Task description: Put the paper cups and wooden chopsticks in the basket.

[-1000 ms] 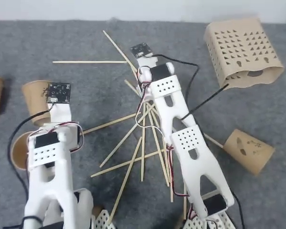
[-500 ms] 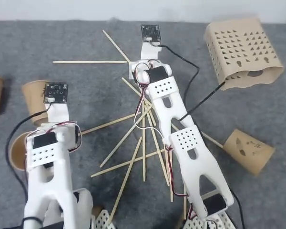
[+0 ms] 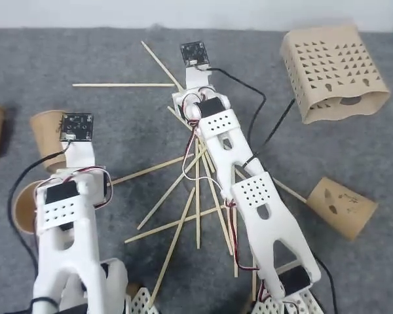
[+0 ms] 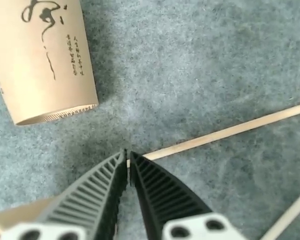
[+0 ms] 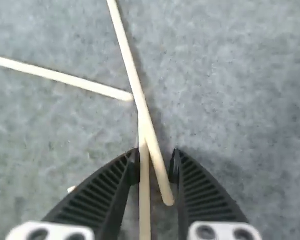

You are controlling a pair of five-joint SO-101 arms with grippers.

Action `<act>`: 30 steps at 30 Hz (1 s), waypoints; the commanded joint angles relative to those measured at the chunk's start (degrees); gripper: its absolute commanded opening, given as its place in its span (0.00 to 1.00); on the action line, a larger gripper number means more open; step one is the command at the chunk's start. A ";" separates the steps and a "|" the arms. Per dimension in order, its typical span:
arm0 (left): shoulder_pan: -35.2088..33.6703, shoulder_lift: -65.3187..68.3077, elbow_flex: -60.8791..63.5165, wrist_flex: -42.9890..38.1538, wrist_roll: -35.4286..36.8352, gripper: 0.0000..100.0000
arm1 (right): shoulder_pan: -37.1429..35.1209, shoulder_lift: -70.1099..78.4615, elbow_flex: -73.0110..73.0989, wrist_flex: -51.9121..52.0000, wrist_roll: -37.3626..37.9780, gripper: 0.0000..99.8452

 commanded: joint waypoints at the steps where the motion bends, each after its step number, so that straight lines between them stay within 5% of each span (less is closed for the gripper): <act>1: -1.32 -0.26 0.22 -0.26 -0.18 0.01 | 0.48 -1.36 -0.09 -1.80 2.55 0.07; 3: -1.32 -0.26 0.22 -0.26 -0.18 0.01 | 0.75 -1.19 -0.09 -1.63 2.90 0.00; 8: -1.32 -0.26 0.22 -0.35 -0.18 0.01 | 1.19 -1.89 -1.14 4.70 2.81 0.01; 22: -1.32 -0.26 0.22 -0.53 -0.18 0.01 | -1.63 -10.59 -12.04 47.16 2.64 0.01; 30: -1.32 -0.26 0.22 -0.53 -0.18 0.01 | -0.13 -15.87 -11.60 47.96 2.55 0.01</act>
